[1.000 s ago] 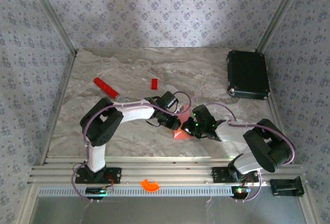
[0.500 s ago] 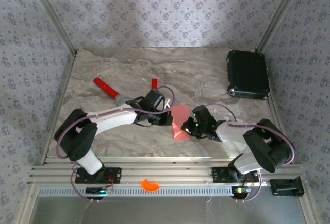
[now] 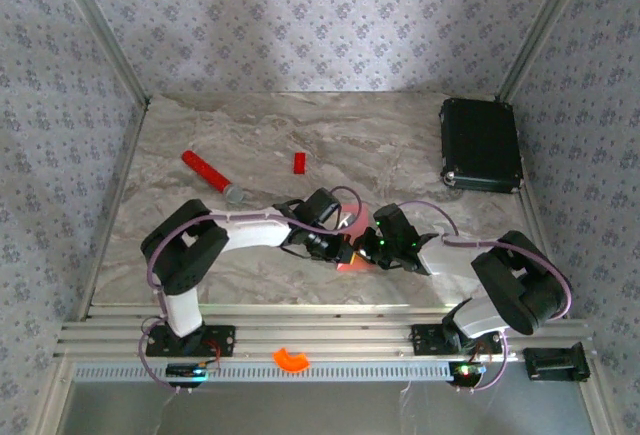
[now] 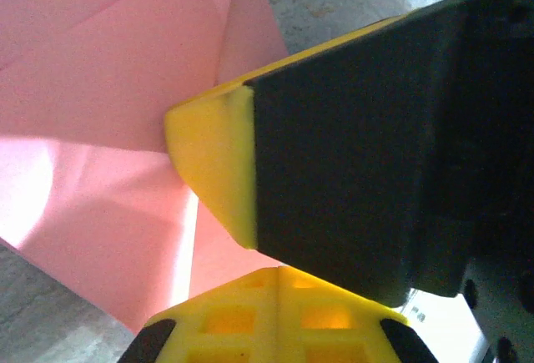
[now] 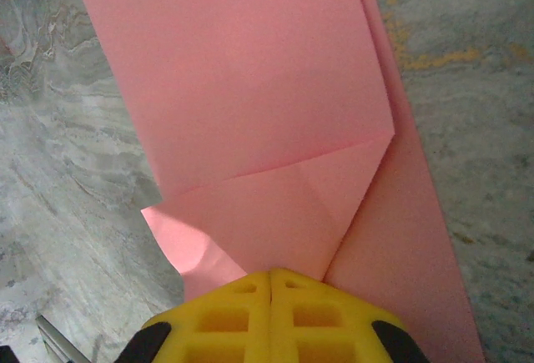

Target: Fold a paper plane with a square sheet of paper (pick it up from the middle)

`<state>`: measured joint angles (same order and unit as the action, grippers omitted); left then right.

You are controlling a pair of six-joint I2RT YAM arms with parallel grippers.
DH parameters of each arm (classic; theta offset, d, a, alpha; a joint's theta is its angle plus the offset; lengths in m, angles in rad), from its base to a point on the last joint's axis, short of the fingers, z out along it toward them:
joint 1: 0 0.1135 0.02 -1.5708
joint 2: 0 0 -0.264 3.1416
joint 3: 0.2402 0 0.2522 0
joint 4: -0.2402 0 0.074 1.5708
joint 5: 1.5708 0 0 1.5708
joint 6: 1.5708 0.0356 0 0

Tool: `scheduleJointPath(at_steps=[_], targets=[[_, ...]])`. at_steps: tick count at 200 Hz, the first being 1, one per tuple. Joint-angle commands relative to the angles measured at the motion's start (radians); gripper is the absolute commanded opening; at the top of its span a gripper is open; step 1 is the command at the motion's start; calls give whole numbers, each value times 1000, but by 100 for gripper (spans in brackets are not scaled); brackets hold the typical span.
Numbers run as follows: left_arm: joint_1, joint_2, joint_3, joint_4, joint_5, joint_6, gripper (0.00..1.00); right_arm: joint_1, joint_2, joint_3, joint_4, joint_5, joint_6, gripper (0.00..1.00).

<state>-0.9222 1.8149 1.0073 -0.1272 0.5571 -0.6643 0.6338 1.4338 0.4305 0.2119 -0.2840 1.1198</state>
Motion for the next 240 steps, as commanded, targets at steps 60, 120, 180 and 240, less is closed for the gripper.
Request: scheduleJointPath(at_steps=[60, 120, 180, 240], targets=[[3, -7, -95, 38, 18, -24, 3, 7, 48, -51, -129, 51, 11, 0], [-2, -109, -181, 57, 43, -55, 4, 7, 51, -48, -131, 49, 9, 0], [18, -153, -114, 79, -37, -67, 5, 4, 51, -51, -127, 46, 10, 0], [25, -2, -72, 84, -49, -58, 5, 4, 52, -51, -115, 37, 12, 0]])
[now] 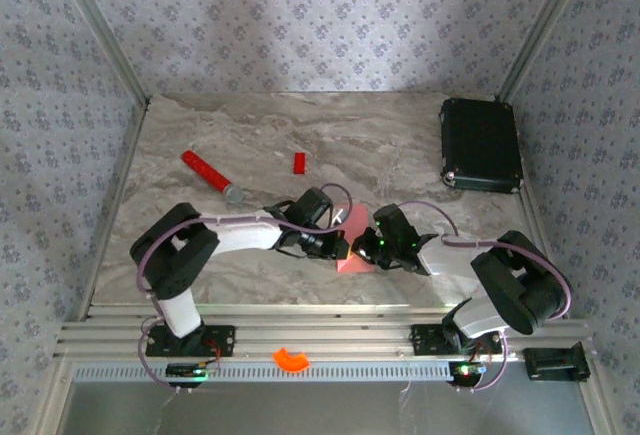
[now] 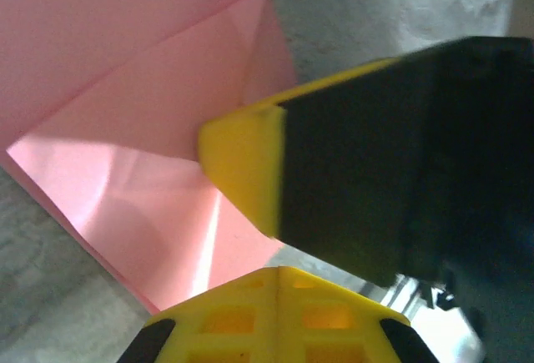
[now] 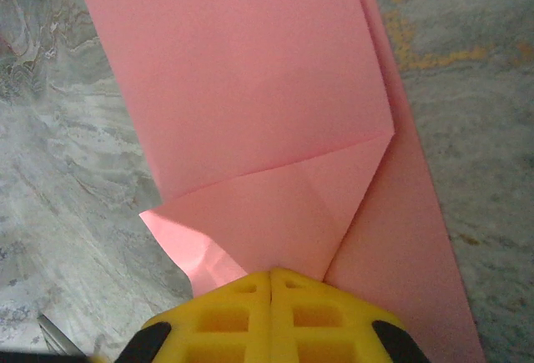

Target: Fold a paper plane with a square sheet of paper (pick it up from the middle)

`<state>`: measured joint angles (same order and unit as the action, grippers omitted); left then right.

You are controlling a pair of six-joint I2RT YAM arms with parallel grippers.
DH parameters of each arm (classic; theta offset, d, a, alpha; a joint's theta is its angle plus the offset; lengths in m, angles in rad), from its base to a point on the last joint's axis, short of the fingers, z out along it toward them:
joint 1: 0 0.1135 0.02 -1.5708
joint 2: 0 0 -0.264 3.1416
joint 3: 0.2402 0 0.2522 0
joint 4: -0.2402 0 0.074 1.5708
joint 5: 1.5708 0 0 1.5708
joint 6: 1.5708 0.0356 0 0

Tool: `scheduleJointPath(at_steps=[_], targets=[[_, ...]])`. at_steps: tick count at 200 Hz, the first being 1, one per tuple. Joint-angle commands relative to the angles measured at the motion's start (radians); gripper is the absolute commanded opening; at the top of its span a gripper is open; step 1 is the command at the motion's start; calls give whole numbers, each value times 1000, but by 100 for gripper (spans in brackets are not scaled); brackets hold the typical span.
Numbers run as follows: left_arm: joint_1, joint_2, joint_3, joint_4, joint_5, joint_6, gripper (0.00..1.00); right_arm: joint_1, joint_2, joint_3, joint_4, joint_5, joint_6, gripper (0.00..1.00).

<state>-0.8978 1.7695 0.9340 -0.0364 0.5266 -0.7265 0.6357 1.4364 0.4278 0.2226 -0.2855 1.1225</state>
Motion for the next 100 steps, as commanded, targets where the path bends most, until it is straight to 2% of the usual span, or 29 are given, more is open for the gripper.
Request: scheduleJointPath(at_steps=[1, 48, 76, 100], targets=[[0, 44, 1, -8, -20, 4, 5, 2, 49, -49, -126, 38, 9, 0], [-24, 28, -98, -135, -120, 72, 0, -9, 24, -22, -104, -1, -9, 3], [-34, 18, -159, -131, -120, 76, 0, -13, -70, 40, -175, 28, -61, 6], [-42, 15, -169, -132, -128, 80, 0, 4, -132, 55, -182, 39, -78, 5]])
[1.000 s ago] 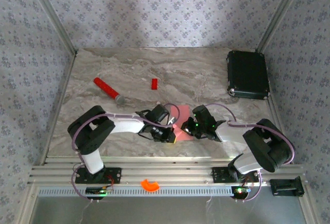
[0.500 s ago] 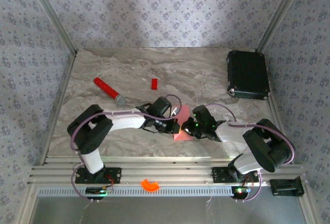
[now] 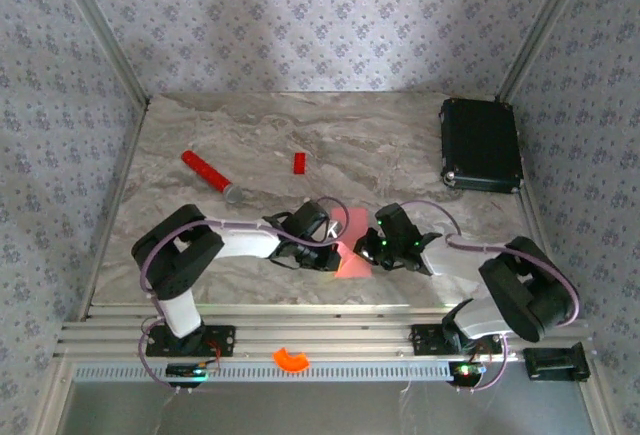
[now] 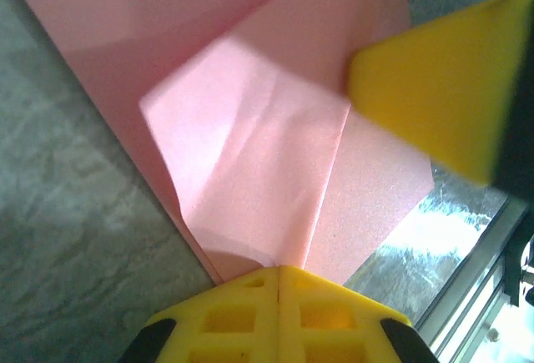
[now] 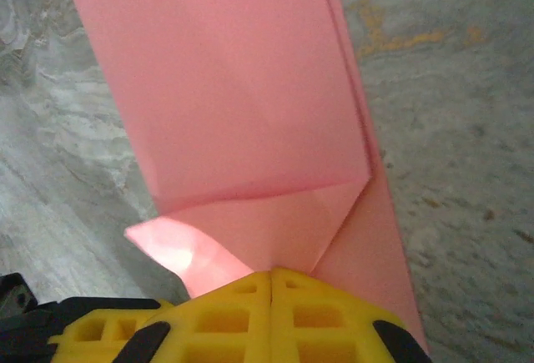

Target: Fold a paper plane with a square sheet of paper (pick it up from the middle)

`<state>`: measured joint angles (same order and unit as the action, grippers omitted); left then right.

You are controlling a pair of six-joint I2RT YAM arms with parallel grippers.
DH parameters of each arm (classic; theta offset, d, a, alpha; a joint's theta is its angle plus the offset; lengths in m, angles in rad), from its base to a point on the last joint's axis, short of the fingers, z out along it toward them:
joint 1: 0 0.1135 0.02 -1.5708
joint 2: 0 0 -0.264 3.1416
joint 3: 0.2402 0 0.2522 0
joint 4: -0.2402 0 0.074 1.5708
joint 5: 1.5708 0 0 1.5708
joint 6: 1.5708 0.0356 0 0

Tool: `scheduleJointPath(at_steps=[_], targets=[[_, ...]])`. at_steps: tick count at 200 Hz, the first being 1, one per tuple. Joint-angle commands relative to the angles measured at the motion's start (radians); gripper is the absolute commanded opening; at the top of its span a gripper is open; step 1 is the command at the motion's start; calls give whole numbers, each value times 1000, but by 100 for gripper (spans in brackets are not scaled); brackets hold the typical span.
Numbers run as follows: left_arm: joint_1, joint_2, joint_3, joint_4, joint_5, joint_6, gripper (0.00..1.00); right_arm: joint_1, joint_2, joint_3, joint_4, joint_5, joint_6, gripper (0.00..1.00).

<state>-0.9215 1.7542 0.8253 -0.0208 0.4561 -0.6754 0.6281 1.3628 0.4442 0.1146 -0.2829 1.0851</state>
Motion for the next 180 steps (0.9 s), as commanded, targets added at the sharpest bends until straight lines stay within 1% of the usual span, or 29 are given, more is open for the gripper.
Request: scheduleJointPath(at_steps=[1, 20, 33, 43, 67, 89, 134, 152, 166, 180], targets=[[-19, 30, -59, -148, -57, 29, 0, 13, -59, 39, -73, 36, -41, 5], [-20, 34, -52, -155, -63, 34, 0, 69, -46, 29, -21, 42, -15, 4], [-23, 37, -46, -158, -66, 35, 0, 109, -1, 27, 30, 32, 3, 2], [-22, 39, -41, -160, -66, 37, 0, 133, 39, 28, 29, 38, 14, 1], [-23, 44, -37, -171, -66, 42, 0, 142, 114, -2, 39, 28, 30, 0], [-24, 44, -47, -177, -71, 48, 0, 84, 105, -40, 30, 18, 24, 0], [-25, 56, -44, -180, -71, 50, 0, -122, 34, -53, -3, -34, -63, 1], [-25, 56, -37, -185, -68, 53, 0, -199, 18, -53, -10, -78, -86, 2], [-24, 53, -33, -195, -72, 61, 0, -228, -21, -48, -24, -92, -97, 2], [-26, 50, -30, -201, -74, 65, 0, -228, -81, -34, -63, -82, -102, 3]])
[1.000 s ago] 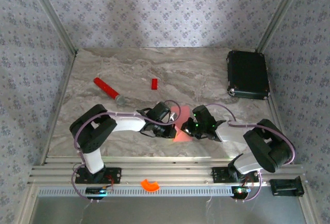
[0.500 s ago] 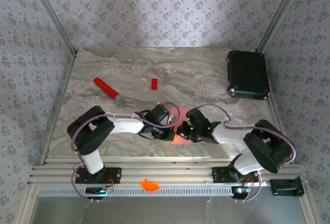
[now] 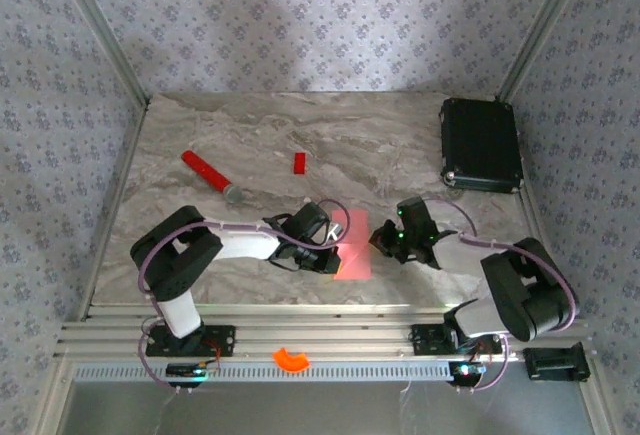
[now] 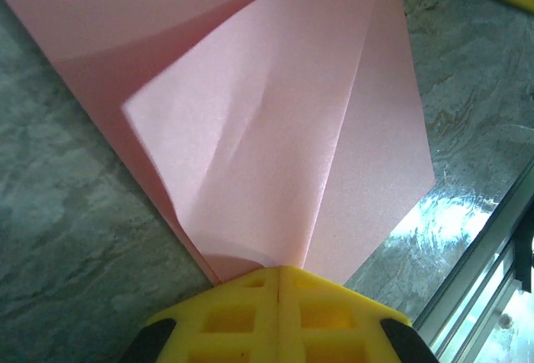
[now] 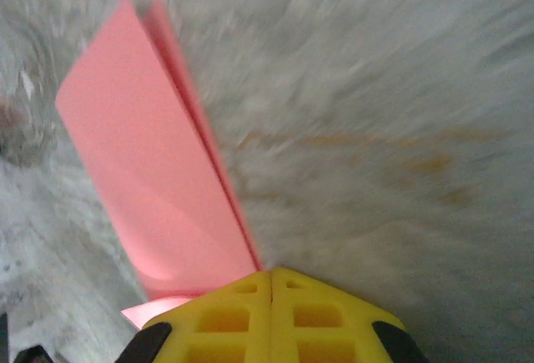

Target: Fold a paper plane with a square sheet of paper (pick it up from the middle)

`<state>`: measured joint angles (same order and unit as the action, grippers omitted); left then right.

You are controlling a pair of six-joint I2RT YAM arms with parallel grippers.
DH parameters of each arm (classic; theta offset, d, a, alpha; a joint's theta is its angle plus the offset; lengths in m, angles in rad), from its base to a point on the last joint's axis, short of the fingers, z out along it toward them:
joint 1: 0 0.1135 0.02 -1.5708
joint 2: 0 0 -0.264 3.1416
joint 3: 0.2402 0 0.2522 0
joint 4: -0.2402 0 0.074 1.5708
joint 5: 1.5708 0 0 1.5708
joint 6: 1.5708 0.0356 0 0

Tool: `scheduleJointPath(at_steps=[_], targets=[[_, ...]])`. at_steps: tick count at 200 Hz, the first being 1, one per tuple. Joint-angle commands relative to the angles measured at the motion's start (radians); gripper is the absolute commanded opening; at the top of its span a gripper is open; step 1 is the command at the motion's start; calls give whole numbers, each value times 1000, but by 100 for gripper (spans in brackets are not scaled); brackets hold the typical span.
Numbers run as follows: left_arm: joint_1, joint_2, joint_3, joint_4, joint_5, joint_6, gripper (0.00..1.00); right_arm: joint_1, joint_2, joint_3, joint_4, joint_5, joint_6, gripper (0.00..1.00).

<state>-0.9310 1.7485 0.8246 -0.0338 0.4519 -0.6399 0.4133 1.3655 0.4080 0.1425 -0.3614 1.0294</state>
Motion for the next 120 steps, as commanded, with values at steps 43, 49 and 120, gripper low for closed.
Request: scheduleJointPath(at_steps=[43, 49, 120], targets=[[-15, 51, -16, -190, -71, 25, 0, 85, -205, -6, -86, 67, 2, 5], [-15, 51, -12, -192, -71, 27, 0, 101, -196, -6, -81, 73, 7, 5], [-15, 31, 23, -232, -74, 34, 0, 88, -66, -25, -158, 81, -35, 5]])
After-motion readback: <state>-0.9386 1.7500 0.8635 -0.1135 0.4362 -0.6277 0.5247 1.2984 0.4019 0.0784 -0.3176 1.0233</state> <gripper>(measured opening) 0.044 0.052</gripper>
